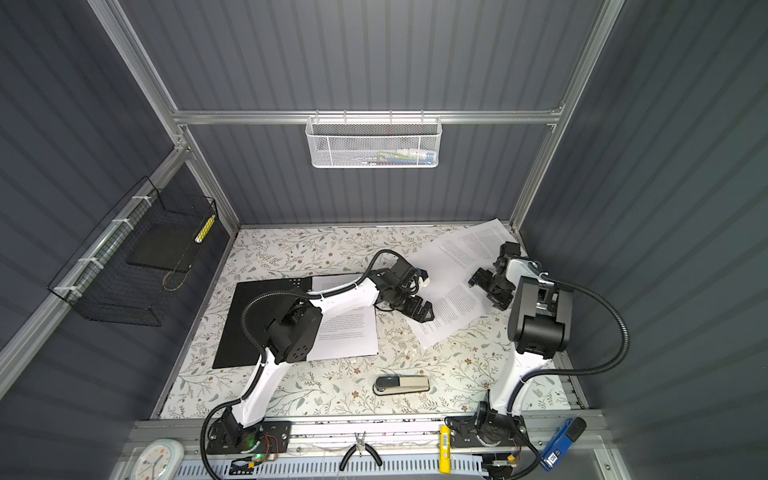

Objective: Put the files into the folder

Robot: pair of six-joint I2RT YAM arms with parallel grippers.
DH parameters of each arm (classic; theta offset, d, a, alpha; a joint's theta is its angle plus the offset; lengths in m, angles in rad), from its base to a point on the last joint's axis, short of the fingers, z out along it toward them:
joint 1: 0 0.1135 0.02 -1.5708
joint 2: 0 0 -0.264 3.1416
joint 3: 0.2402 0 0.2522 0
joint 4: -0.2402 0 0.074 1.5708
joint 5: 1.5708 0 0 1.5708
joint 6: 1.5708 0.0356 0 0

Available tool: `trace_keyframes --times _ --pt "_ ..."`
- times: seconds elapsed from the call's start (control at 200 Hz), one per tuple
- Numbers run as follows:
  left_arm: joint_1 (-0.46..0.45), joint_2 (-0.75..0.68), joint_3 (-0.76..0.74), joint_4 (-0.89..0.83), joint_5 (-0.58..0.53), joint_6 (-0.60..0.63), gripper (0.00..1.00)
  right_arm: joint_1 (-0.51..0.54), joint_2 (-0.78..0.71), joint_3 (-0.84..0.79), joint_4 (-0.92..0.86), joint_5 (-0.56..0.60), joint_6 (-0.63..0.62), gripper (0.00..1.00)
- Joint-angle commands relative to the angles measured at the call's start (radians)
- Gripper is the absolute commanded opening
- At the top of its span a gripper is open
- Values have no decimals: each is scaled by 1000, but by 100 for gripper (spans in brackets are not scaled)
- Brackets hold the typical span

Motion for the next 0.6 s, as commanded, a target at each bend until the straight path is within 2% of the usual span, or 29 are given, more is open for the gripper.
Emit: trace_keyframes --times 0.0,0.235,0.45,0.595 --pt "7 46 4 -63 21 -5 100 13 21 -36 -51 -117 -9 99" --pt "7 65 25 -63 28 -11 100 41 -74 -124 48 -345 35 99" --pt "7 86 31 -61 33 -17 100 58 -259 -319 291 -453 166 99" --pt "8 92 32 -60 34 -18 100 75 -351 -433 443 -458 273 99"
